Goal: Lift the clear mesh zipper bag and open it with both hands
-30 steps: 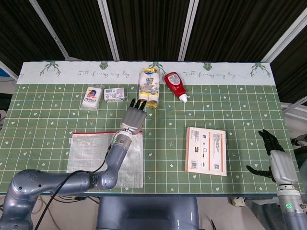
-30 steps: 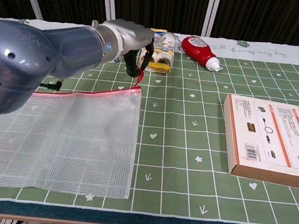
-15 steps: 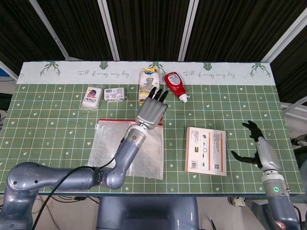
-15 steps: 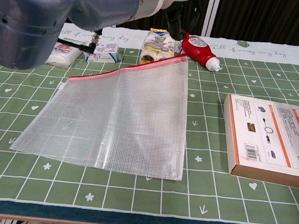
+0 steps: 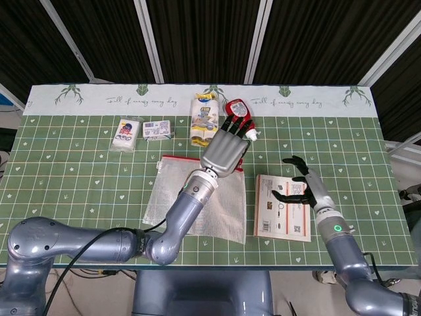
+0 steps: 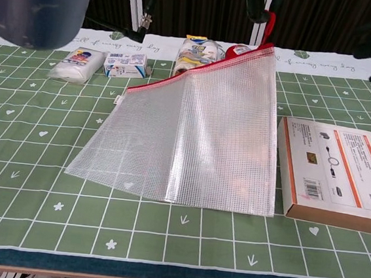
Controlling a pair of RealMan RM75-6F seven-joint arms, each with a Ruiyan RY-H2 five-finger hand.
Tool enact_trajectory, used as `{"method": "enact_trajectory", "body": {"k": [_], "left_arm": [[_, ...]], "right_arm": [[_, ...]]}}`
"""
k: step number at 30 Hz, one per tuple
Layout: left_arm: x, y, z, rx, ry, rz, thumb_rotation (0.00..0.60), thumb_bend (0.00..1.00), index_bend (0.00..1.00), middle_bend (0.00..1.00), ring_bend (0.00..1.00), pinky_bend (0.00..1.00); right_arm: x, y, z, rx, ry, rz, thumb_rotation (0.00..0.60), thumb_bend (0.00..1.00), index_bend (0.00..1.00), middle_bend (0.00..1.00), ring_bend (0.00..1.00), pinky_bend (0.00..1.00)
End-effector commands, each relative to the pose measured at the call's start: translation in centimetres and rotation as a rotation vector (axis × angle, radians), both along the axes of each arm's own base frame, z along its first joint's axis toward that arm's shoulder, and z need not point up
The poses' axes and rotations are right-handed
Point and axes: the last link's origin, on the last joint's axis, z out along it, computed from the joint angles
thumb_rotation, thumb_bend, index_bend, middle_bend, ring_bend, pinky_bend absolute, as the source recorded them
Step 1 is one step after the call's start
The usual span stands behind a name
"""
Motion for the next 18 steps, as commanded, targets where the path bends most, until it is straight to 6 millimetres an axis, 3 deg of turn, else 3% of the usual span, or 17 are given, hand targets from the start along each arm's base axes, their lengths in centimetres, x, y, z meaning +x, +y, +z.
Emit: {"method": "enact_trajectory", "body": {"k": [1, 14, 18], "left_arm": [[0.5, -0.1, 0.3, -0.001, -0.009, -0.006, 0.600, 0.39, 0.59, 0.07, 0.00, 0.00], [2.1, -0.5, 1.0, -0.012, -0.034, -0.024, 0.600, 0.39, 0.59, 0.07, 0.00, 0.00], [2.3, -0.7, 1.1, -0.014, -0.033, -0.028, 0.600, 0.39, 0.59, 0.07, 0.00, 0.00]], "right_arm": [[2.9, -0.1, -1.4, 0.048, -0.025, 0.022, 0.600, 0.32, 0.20, 0.01, 0.00, 0.21], [4.9, -0.4, -4.4, 0.092, -0.038, -0.046, 0.600, 0.32, 0.24, 0.01, 0.00, 0.21], [5.4, -0.7, -4.7, 0.084, -0.049, -0.053, 0.600, 0.33, 0.31, 0.04, 0.00, 0.21]]}}
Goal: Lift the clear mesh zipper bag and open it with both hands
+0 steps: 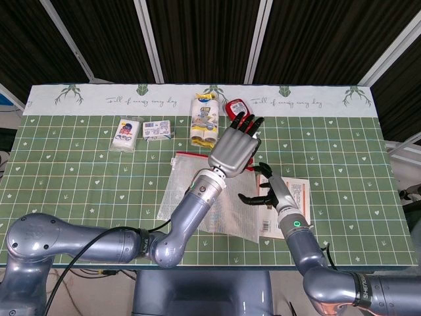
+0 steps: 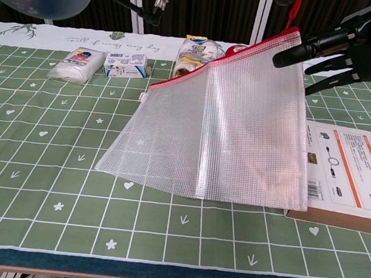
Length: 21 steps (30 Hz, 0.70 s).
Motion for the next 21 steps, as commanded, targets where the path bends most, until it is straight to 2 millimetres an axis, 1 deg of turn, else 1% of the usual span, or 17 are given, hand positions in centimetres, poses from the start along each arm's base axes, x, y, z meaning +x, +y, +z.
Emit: {"method": "enact_trajectory", "body": {"k": [1, 4, 7, 15, 21], "left_arm": [[0.08, -0.05, 0.03, 0.000, 0.000, -0.003, 0.600, 0.39, 0.59, 0.07, 0.00, 0.00], [0.20, -0.08, 0.12, 0.003, 0.002, -0.007, 0.600, 0.39, 0.59, 0.07, 0.00, 0.00], [0.29, -0.05, 0.22, 0.004, -0.002, -0.007, 0.600, 0.39, 0.59, 0.07, 0.00, 0.00], [0.27, -0.17, 0.38, 0.001, -0.001, -0.014, 0.600, 0.39, 0.59, 0.07, 0.00, 0.00], [0.12, -0.34, 0.42, -0.004, -0.003, -0.017, 0.600, 0.39, 0.59, 0.07, 0.00, 0.00]], "right_arm": [[0.34, -0.26, -0.10, -0.010, -0.008, -0.004, 0.600, 0.34, 0.33, 0.05, 0.00, 0.21], [0.70, -0.49, -0.23, -0.023, -0.018, -0.009, 0.600, 0.38, 0.40, 0.07, 0.00, 0.21], [0.93, -0.61, -0.39, -0.027, -0.023, -0.016, 0.600, 0.40, 0.44, 0.09, 0.00, 0.21], [0.88, -0.96, -0.30, -0.044, -0.028, -0.043, 0.600, 0.41, 0.48, 0.11, 0.00, 0.21], [0.71, -1.17, 0.06, -0.064, -0.044, -0.063, 0.600, 0.41, 0.48, 0.11, 0.00, 0.21]]}}
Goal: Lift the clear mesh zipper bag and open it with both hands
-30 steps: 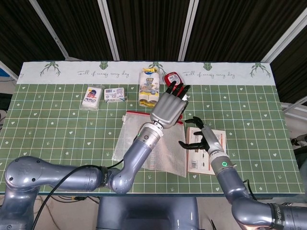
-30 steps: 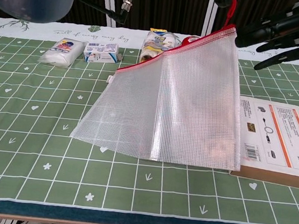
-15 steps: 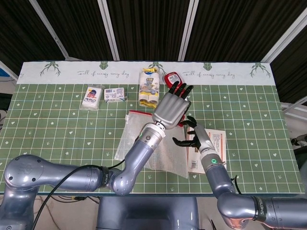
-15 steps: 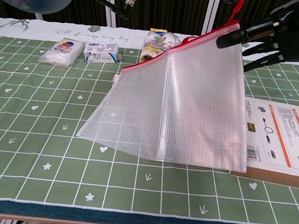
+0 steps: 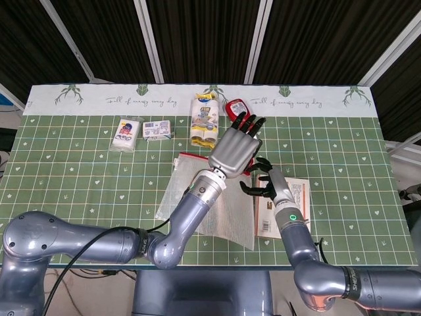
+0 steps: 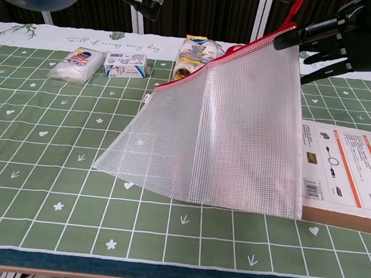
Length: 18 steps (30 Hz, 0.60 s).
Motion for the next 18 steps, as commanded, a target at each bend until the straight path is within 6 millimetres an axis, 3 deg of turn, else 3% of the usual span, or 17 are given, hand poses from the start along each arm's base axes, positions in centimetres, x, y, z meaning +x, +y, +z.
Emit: {"method": "enact_trajectory", "body": {"k": [1, 18], "left_arm": [[-0.11, -0.05, 0.00, -0.001, 0.001, 0.000, 0.600, 0.39, 0.59, 0.07, 0.00, 0.00], [-0.54, 0.11, 0.20, 0.003, 0.003, 0.011, 0.600, 0.39, 0.59, 0.07, 0.00, 0.00]], "right_arm": [[0.01, -0.07, 0.14, -0.005, -0.002, -0.001, 0.600, 0.42, 0.48, 0.11, 0.00, 0.21], [-0.03, -0.15, 0.29, -0.002, -0.012, -0.014, 0.600, 0.48, 0.53, 0.14, 0.00, 0.21]]}}
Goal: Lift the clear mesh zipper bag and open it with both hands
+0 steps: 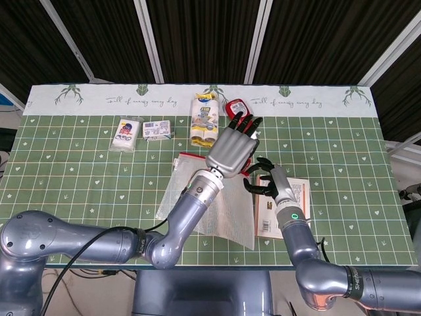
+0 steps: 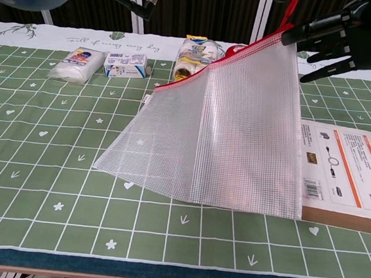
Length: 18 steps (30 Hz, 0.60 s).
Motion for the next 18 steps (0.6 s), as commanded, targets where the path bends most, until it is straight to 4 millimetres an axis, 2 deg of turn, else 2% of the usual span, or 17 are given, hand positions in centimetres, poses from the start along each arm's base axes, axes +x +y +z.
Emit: {"method": "enact_trajectory", "body": {"k": [1, 11, 18], "left_arm": [[-0.03, 0.00, 0.03, 0.000, 0.000, 0.001, 0.600, 0.39, 0.59, 0.07, 0.00, 0.00], [-0.03, -0.16, 0.21, -0.003, -0.004, -0.003, 0.600, 0.39, 0.59, 0.07, 0.00, 0.00], [-0.42, -0.44, 0.49, -0.010, -0.006, -0.002, 0.600, 0.39, 0.59, 0.07, 0.00, 0.00]], "right_arm": [[0.02, -0.04, 0.06, -0.003, 0.000, 0.001, 0.600, 0.49, 0.53, 0.14, 0.00, 0.21], [0.00, -0.06, 0.19, -0.002, -0.008, -0.007, 0.600, 0.52, 0.59, 0.16, 0.00, 0.21], [0.29, -0.17, 0.51, -0.008, -0.028, -0.006, 0.600, 0.52, 0.59, 0.16, 0.00, 0.21]]}}
